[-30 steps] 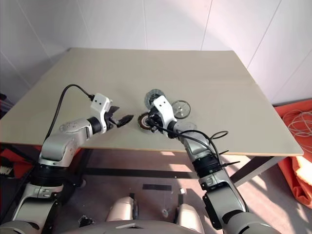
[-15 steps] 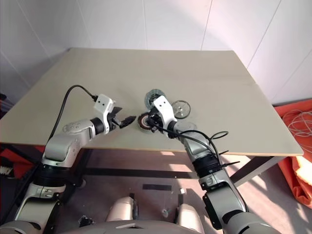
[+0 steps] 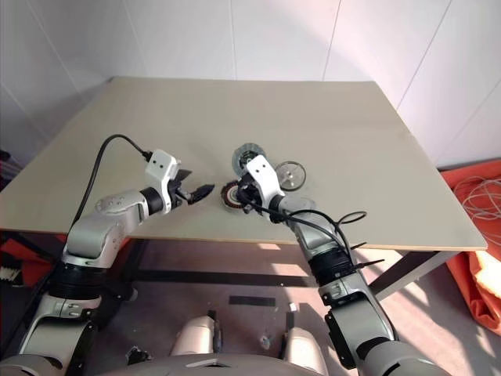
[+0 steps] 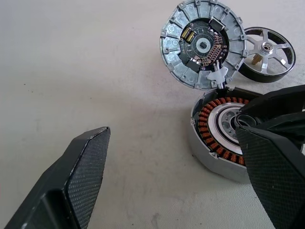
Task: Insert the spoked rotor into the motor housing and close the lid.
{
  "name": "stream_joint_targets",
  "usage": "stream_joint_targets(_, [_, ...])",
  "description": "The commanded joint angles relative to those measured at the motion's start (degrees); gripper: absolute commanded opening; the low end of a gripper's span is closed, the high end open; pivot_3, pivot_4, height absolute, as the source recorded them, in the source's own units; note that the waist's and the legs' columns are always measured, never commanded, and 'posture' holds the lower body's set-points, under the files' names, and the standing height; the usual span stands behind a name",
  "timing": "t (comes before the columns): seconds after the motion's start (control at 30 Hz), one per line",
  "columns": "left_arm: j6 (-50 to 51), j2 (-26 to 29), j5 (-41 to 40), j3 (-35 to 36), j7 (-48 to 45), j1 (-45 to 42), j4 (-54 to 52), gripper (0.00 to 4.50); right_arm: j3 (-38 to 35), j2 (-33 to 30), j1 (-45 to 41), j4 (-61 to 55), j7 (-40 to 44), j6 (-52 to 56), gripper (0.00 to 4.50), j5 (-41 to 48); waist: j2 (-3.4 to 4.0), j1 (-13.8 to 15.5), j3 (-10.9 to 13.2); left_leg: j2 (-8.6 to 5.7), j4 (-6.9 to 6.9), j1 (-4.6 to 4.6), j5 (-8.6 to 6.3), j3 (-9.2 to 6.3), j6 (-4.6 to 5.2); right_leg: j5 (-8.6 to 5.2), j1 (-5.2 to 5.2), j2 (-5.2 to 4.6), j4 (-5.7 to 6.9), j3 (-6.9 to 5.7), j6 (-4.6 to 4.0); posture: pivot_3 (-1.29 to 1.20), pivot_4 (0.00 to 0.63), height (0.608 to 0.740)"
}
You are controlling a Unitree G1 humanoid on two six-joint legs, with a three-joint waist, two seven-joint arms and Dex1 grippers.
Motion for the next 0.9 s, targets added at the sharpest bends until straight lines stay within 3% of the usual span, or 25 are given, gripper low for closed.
stream_joint_targets(0.03, [-1.18,0.55,0.05,1.39,-0.01,-1.56,-1.01,4.5,-0.22,0.23,-1.81,-0.23,-0.15,-1.4,1.99,-0.27,0.0,0.01,0.0,0.0,0.0,0.0,0.0,0.0,0.0,0.0,0.0,0.0,0.0,0.0,0.0,0.0,0.0,0.74])
stream_joint_targets(0.13, [-1.08,0.45,0.02,1.28,0.03,-1.42,-1.23,4.5,-0.34,0.31,-1.75,-0.09,-0.74,-2.16,2.96,-0.76,0.0,0.04,0.0,0.0,0.0,0.0,0.0,0.0,0.0,0.0,0.01,0.0,0.0,0.0,0.0,0.0,0.0,0.74])
stream_joint_targets(0.57, [-1.21,0.28,0.09,1.14,0.07,-1.55,-0.87,4.5,-2.21,0.44,-2.41,-2.92,-1.25,-2.73,2.96,0.27,0.0,0.02,0.0,0.0,0.0,0.0,0.0,0.0,0.0,0.0,0.01,0.0,0.01,0.0,0.0,0.0,0.0,0.74])
stream_joint_targets(0.67, [-1.54,0.06,0.1,1.08,0.09,-1.58,-0.75,4.5,-2.83,0.56,-2.66,-4.12,-1.02,-2.56,2.4,0.72,0.0,0.01,0.0,0.0,0.0,0.0,0.0,0.0,0.0,0.0,0.0,0.0,0.01,0.0,0.0,0.0,0.0,0.74])
stream_joint_targets(0.83, [-2.03,-0.23,0.1,1.09,0.19,-1.67,-0.49,4.5,-1.99,-0.17,-1.94,-5.97,-0.33,-2.21,0.67,0.08,0.0,0.02,0.0,0.0,0.0,0.0,0.0,0.0,0.0,0.0,0.0,0.0,0.01,0.0,0.0,0.0,0.0,0.74])
stream_joint_targets(0.9, [-2.08,-0.28,0.11,1.09,0.22,-1.64,-0.49,4.5,-1.9,-0.42,-1.54,-6.66,-0.18,-1.93,0.67,0.07,0.0,0.03,0.0,0.0,0.0,0.0,0.0,0.0,0.0,0.0,0.0,0.0,0.01,0.0,0.0,0.0,0.0,0.74])
